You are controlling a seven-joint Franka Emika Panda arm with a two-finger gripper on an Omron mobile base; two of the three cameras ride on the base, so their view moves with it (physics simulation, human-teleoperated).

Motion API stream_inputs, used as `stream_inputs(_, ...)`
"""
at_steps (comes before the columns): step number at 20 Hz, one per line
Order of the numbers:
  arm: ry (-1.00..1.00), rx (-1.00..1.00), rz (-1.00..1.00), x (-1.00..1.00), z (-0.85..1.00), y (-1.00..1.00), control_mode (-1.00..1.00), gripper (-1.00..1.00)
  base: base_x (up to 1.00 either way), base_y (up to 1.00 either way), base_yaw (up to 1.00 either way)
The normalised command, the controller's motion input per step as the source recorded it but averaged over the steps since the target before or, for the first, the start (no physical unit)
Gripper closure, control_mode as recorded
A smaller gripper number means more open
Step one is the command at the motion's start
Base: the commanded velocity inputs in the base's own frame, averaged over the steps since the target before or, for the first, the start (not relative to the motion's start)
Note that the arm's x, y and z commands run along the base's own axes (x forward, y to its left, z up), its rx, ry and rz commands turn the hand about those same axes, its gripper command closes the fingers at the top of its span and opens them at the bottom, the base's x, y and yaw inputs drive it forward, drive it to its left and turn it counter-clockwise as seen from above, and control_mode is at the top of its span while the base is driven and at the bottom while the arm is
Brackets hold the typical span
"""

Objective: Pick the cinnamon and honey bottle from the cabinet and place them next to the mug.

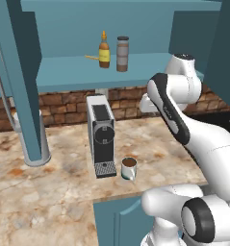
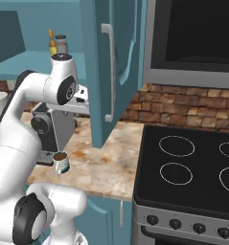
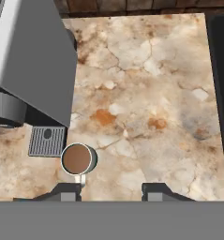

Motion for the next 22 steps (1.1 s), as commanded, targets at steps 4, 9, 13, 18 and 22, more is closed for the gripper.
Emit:
stream_inputs(4, -0.05, -0.02, 0.01, -0.39, 0.00, 0.07, -1.00, -1.00, 0.00, 0.00, 0.00)
stream_inputs(9, -0.40, -0.01, 0.00, -0.83, 0.06, 0.15, -1.00, -1.00, 0.00, 0.00, 0.00)
stream_inputs(13, -0.32, 0.00, 0.00, -0.32, 0.44, 0.24, -1.00, -1.00, 0.00, 0.00, 0.00)
stream_inputs(18, -0.21, 0.00, 0.00, 0.00, 0.63, 0.31, -1.00, -1.00, 0.00, 0.00, 0.00)
stream_inputs(22, -0.15, 0.00, 0.00, 0.11, 0.76, 0.28, -1.00, -1.00, 0.00, 0.00, 0.00)
